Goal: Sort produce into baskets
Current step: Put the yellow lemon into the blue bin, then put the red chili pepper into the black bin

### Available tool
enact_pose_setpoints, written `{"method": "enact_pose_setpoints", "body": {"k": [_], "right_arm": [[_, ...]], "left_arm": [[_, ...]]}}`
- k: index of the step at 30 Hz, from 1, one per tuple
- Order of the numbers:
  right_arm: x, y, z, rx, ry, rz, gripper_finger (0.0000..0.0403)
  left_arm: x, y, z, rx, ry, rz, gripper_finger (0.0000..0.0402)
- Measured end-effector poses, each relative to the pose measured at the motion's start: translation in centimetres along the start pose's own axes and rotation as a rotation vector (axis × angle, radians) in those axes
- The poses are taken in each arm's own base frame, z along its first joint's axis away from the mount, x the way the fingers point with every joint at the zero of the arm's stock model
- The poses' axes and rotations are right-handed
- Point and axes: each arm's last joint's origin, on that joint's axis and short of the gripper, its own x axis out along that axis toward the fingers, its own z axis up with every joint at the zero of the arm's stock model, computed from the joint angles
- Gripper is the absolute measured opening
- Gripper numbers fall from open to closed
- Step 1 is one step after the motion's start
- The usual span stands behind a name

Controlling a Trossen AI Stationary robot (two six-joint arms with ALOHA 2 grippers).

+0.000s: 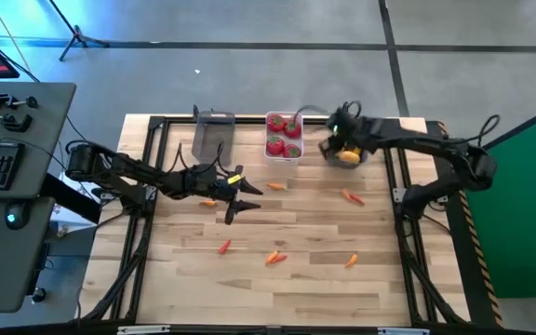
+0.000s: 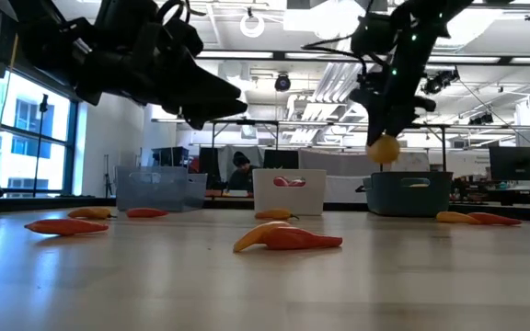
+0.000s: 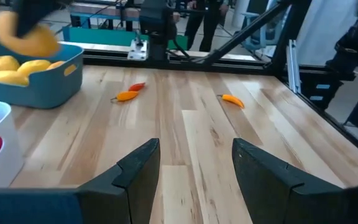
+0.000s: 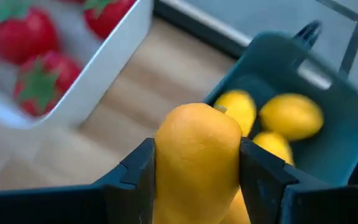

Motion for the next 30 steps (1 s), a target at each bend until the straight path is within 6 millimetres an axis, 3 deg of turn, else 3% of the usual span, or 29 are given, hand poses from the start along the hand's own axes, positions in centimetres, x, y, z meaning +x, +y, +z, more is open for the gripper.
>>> {"method": "enact_pose_setpoints", "body": {"k": [4,8,13,17,24,30], "right_arm": [[1.9,-3.3,1.9,0.027,-0.020,-0.034,0.0157],[4.6,-5.7,2.5,0.033,0.037,-0.091,0.0157],[7.6,-6.7,2.9,0.046,0.074,-0.095,0.0158],[8.9,-6.5,3.1,0.049,0.063,-0.102,0.0188],[9.0,-6.6,3.3,0.022,0.056,-0.169,0.0268],[6.2,-5.3,4.2,-0.064,0.053,-0.138,0.0288]], "left_arm": [[0.0,-0.1,0.0,0.009,0.000,-0.006,0.0186],[0.0,-0.1,0.0,0.009,0.001,-0.005,0.0186],[0.0,-0.1,0.0,0.004,0.001,-0.005,0.0186],[0.0,-0.1,0.0,0.003,0.001,-0.005,0.0186],[0.0,-0.1,0.0,-0.016,0.001,-0.005,0.0186],[0.0,-0.1,0.0,-0.016,0.001,-0.005,0.0186]]}}
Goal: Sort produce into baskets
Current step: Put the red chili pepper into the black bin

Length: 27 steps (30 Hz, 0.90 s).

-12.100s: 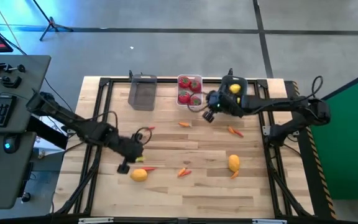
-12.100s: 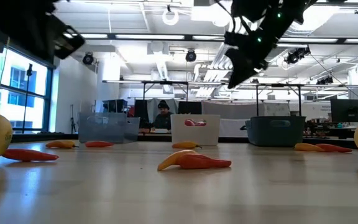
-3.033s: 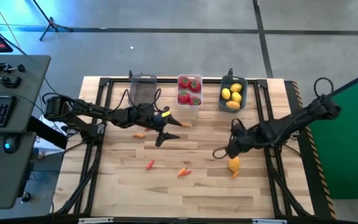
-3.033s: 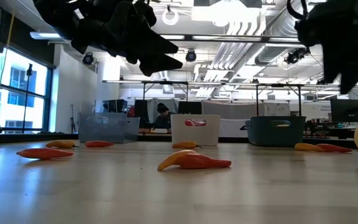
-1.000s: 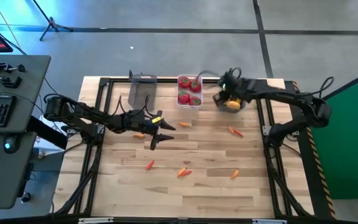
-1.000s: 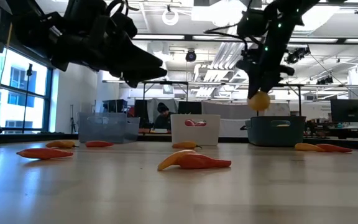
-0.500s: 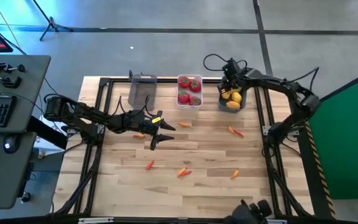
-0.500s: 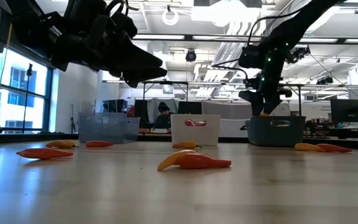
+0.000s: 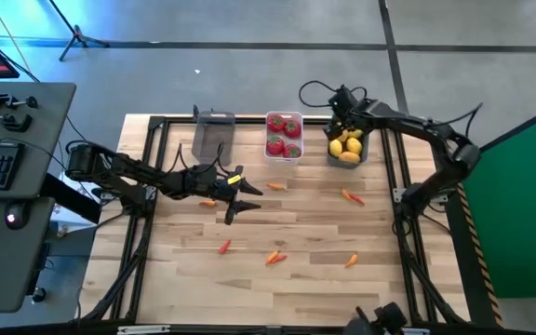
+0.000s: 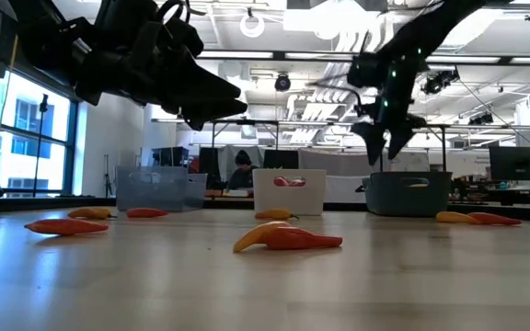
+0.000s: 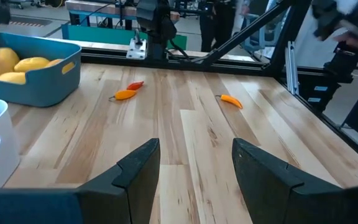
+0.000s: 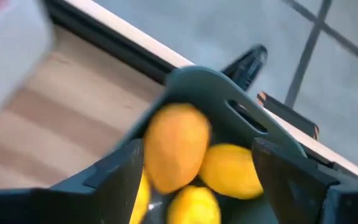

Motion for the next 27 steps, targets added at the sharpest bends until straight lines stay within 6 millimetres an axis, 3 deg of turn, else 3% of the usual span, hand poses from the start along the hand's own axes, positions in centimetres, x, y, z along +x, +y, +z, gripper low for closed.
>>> {"method": "enact_pose_setpoints", "body": {"k": [3,7,17,27], "right_arm": [[-2.3,1.3,-0.2,-0.043,-0.054,0.038,0.0270],[-4.7,4.0,-1.7,-0.114,-0.148,0.121,0.0214],[-6.4,10.9,-7.7,-0.222,-0.329,0.302,0.0013],[-9.7,15.1,-10.2,-0.252,-0.550,0.464,0.0034]], "left_arm": [[0.0,0.0,-0.2,0.005,0.020,0.001,0.0186],[-0.1,0.0,-0.7,0.021,0.082,0.004,0.0186],[-3.0,-0.6,-0.6,0.017,0.304,0.010,0.0186],[-6.1,0.1,-2.5,-0.032,0.647,0.261,0.0186]]}}
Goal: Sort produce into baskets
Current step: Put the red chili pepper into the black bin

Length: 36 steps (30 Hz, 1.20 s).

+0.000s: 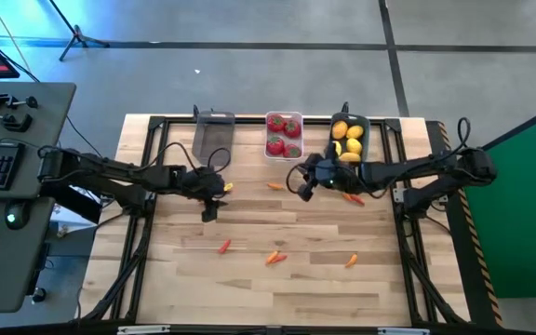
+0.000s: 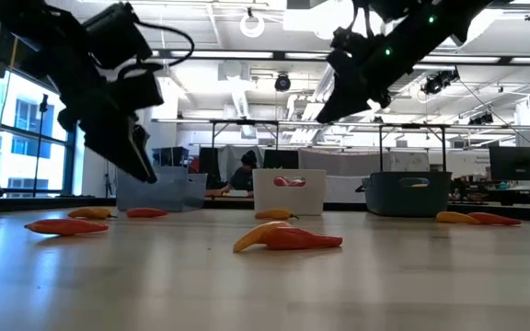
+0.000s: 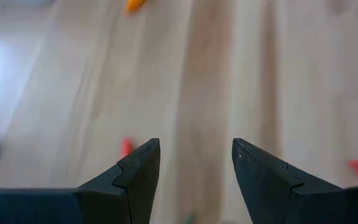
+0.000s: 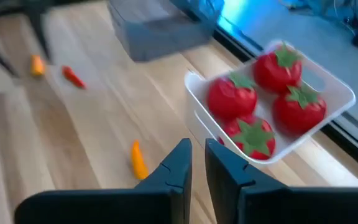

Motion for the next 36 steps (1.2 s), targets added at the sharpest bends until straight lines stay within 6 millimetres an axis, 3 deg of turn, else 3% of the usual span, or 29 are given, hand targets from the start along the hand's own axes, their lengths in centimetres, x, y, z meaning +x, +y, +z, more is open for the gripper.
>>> {"method": "enact_pose_setpoints", "body": {"k": [14,20,25,32,36], "right_arm": [[-0.5,1.0,-0.1,-0.012,-0.020,0.023,0.0035],[-0.5,1.0,-0.1,-0.012,-0.019,0.023,0.0034],[-0.5,1.0,-0.1,-0.012,-0.019,0.023,0.0034],[-0.5,1.0,-0.1,-0.012,-0.019,0.023,0.0034],[-0.5,1.0,-0.1,-0.012,-0.019,0.023,0.0034]], "left_arm": [[2.7,2.4,-1.5,-0.060,0.163,0.179,0.0186],[3.3,2.8,-1.8,-0.038,0.195,0.175,0.0179],[3.3,2.7,-1.8,-0.011,0.198,0.162,0.0131],[3.2,2.7,-1.7,0.001,0.191,0.140,0.0019],[2.4,2.7,-0.5,0.001,0.152,0.142,0.0011]]}}
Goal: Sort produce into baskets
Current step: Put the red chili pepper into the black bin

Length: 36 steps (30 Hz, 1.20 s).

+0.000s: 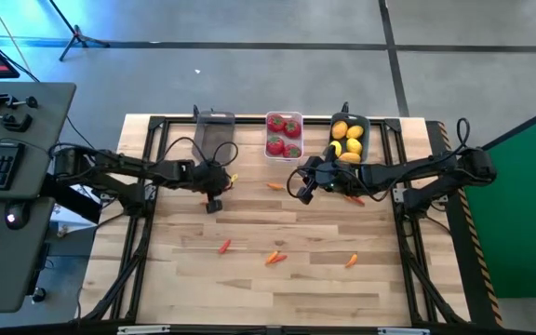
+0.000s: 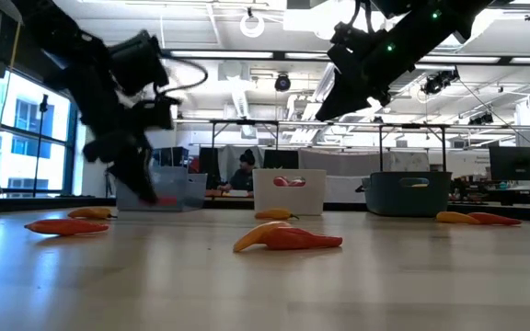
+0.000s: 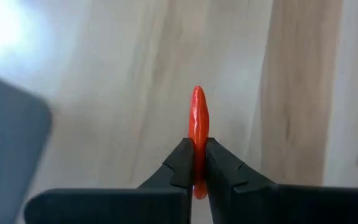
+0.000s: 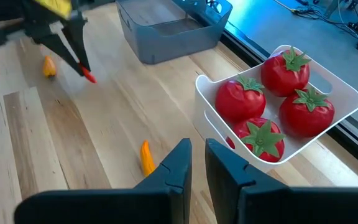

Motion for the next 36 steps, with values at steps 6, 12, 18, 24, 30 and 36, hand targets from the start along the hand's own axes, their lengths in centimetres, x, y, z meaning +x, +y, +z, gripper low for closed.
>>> {"method": "enact_pose_setpoints", "body": {"k": [6,12,18,24,30,36], "right_arm": [[0.0,0.0,0.0,0.000,0.000,0.001,0.0034],[0.0,0.0,0.0,0.000,0.000,0.001,0.0034],[0.0,0.0,0.0,0.000,0.000,0.001,0.0034],[0.0,0.0,0.0,0.001,0.000,0.001,0.0034],[0.0,0.0,0.1,0.008,-0.014,0.004,0.0034],[0.0,0.0,0.2,0.012,-0.019,0.004,0.0034]], "left_arm": [[-2.6,0.6,2.3,-0.022,-0.080,0.045,0.0007],[-6.7,3.2,3.6,-0.103,-0.214,0.233,0.0004],[-8.5,7.0,3.0,-0.184,-0.269,0.342,0.0003],[-7.7,10.1,2.2,-0.226,-0.241,0.365,0.0004],[-6.2,11.6,1.6,-0.230,-0.182,0.349,0.0036],[-4.1,12.4,0.9,-0.250,-0.093,0.320,0.0092]]}}
